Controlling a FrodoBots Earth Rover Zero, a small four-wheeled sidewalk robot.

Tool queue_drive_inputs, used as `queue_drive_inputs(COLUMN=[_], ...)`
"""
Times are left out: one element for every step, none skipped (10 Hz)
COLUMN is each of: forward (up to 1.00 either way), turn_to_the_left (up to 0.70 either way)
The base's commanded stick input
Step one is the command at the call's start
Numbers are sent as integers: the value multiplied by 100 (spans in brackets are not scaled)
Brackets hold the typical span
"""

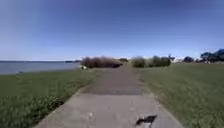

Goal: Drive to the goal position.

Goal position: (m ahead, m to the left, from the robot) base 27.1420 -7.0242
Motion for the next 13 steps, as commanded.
queue_drive_inputs(forward=[70,70,70,70,70,70,70,70,70,70,70,70,70], turn_to_the_left=[0,0,0,0,0,0,0,0,0,0,0,7,26])
